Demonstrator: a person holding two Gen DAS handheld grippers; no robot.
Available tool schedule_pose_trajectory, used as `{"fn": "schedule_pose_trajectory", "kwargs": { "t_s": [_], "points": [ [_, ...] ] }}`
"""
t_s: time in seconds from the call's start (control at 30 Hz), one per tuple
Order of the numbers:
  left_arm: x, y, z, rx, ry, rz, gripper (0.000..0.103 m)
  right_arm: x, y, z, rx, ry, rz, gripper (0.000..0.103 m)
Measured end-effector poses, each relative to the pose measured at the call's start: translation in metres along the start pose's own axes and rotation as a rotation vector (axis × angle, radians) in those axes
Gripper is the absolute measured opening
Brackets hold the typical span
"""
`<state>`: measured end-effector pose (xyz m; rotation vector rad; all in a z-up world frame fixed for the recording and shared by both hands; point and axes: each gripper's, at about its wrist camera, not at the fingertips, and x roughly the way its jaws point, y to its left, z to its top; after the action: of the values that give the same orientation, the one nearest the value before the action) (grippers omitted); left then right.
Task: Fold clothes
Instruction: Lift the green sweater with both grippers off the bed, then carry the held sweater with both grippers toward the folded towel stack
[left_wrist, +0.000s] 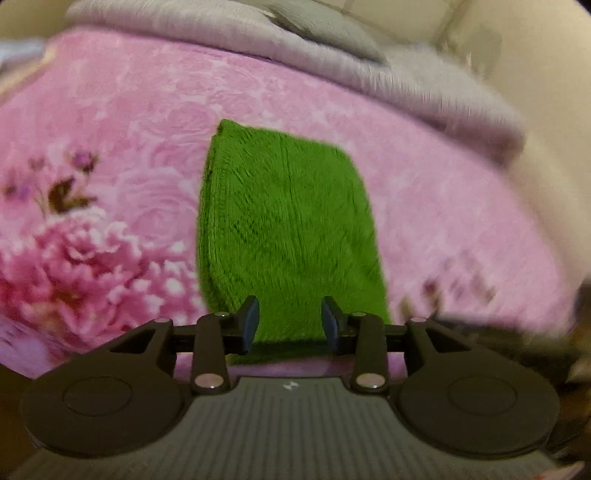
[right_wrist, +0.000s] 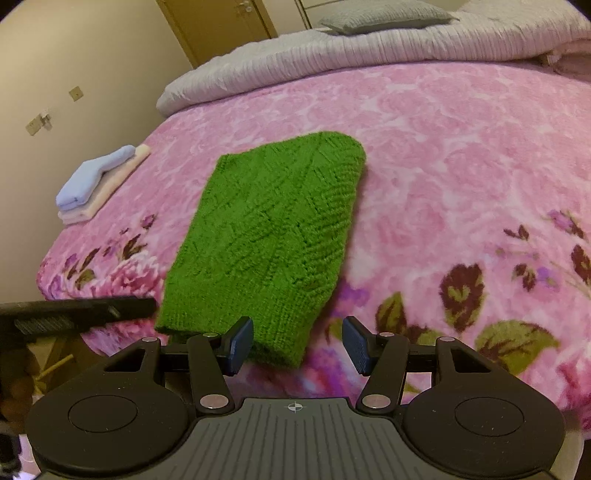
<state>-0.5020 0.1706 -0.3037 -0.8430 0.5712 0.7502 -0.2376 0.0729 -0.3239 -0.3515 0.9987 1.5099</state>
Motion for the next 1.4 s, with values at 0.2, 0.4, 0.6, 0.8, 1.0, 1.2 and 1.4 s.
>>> {"fn": "schedule_pose_trajectory", "kwargs": {
  "t_s": [0.2,0.4,0.6,0.8,1.0,1.2,1.4],
  "points": [
    [0.020,0.071,0.019,-0.326,0.006,-0.123,0.040,0.007,-0.028,0.006,0.148,0.002,0.071,0.057],
    [0.057,0.095,0.029,-0.400,0.031,-0.149,0.041,0.026,-0.063,0.022,0.368,0.000,0.168,0.077],
    [0.085,0.122,0.031,-0.491,0.056,-0.161,0.043,0.055,-0.094,0.038,0.538,0.016,0.234,0.078],
    [0.108,0.136,0.039,-0.571,0.063,-0.267,0.045,0.077,-0.110,0.052,0.603,0.019,0.287,0.078],
    [0.131,0.130,0.055,-0.541,0.083,-0.315,0.045,0.093,-0.123,0.064,0.667,0.005,0.347,0.078],
    [0.146,0.125,0.062,-0.511,0.087,-0.366,0.044,0.109,-0.118,0.075,0.618,0.020,0.398,0.077],
    [0.152,0.124,0.062,-0.499,0.085,-0.400,0.039,0.120,-0.112,0.079,0.574,0.034,0.426,0.077]
  ]
}}
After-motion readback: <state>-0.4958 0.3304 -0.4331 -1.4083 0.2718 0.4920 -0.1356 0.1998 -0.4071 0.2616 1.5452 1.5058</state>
